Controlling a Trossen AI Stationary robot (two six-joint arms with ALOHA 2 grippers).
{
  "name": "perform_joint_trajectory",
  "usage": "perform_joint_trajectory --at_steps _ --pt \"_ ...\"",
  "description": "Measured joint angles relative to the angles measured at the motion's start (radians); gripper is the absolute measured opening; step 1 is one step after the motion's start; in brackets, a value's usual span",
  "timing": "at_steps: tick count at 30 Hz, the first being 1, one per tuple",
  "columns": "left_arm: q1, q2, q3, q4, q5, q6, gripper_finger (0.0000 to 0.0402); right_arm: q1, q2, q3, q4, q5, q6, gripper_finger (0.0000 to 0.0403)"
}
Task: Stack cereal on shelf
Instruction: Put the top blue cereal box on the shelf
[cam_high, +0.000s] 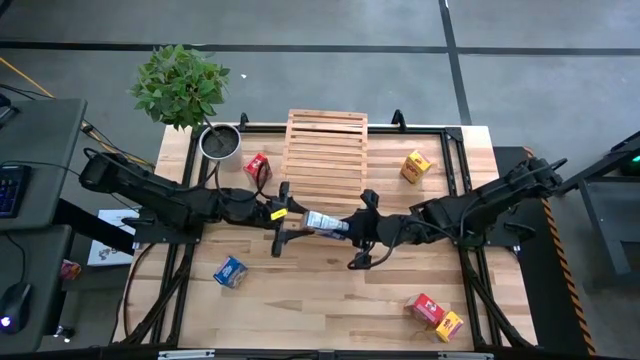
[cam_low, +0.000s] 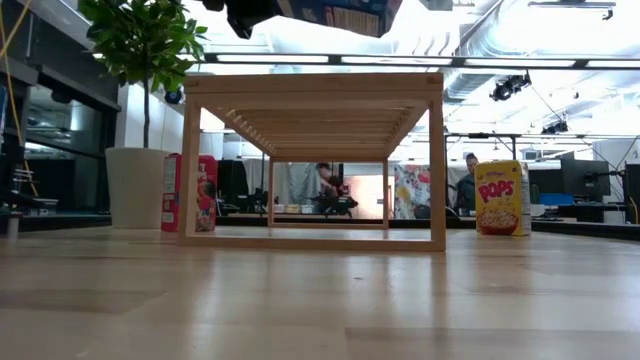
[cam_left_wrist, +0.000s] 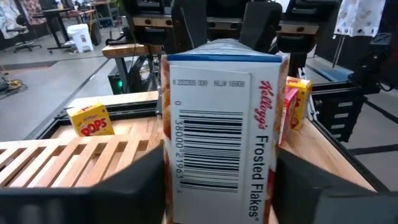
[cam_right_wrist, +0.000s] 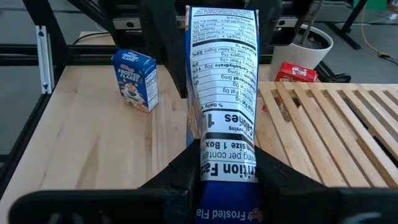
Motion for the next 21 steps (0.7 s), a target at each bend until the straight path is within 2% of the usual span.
perform_joint_trajectory --at_steps 5,9,13,18,21 --pt "0.001 -0.001 0.000 0.001 -0.012 0.002 0.0115 0.001 -0.002 0.000 0.001 0.031 0.010 0.0128" --pt "0.000 -0.019 0.000 -0.021 -0.064 0.039 0.0111 0.003 -0.020 0.018 -0.037 0.034 -0.013 0.0167" --pt "-0.001 -0.085 0.000 -0.090 -0.149 0.067 0.0122 0.009 -0.065 0.065 -0.150 0.079 0.003 0.0193" --pt "0.002 -0.240 -0.008 -0.184 -0.263 0.079 0.0124 0.021 -0.129 0.073 -0.319 0.110 0.085 0.0201" --pt "0.001 -0.345 -0.057 -0.101 -0.245 0.078 0.0109 0.023 -0.153 0.041 -0.391 0.174 0.169 0.0201"
